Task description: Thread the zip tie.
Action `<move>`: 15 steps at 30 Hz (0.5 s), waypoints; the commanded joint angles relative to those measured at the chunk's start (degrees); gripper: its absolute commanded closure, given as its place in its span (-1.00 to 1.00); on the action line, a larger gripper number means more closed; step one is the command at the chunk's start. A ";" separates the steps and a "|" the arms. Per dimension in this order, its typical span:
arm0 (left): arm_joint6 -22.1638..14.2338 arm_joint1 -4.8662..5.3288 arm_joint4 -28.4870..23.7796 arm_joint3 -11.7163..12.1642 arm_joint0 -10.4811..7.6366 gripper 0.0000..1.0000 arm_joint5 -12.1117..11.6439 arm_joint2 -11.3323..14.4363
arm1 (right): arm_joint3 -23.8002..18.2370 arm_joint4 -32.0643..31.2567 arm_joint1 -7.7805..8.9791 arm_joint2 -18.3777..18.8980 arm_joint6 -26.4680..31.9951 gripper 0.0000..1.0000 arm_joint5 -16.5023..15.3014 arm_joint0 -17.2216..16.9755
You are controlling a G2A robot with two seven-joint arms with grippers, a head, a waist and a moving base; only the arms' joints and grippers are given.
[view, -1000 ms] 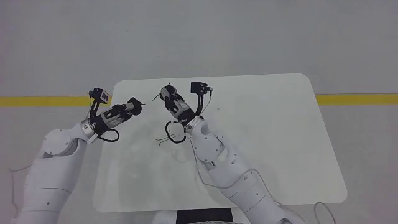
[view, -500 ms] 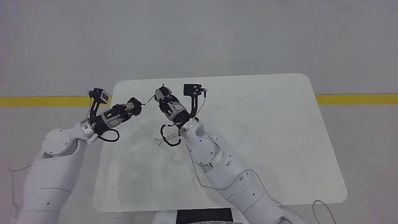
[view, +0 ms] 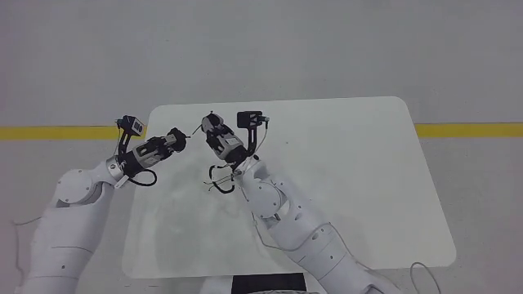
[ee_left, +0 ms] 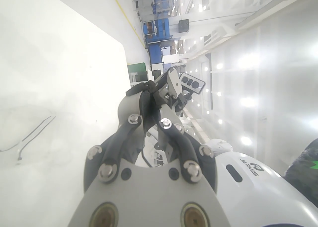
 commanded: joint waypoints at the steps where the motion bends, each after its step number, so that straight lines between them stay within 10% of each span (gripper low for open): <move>1: 0.00 0.00 0.00 0.00 0.00 1.00 0.00 0.00 | 0.07 0.03 -0.01 -0.10 0.08 1.00 -0.04 0.08; 15: 0.00 0.00 0.00 0.00 0.00 1.00 0.00 0.00 | 0.99 0.36 -0.12 -0.68 0.55 1.00 0.66 0.67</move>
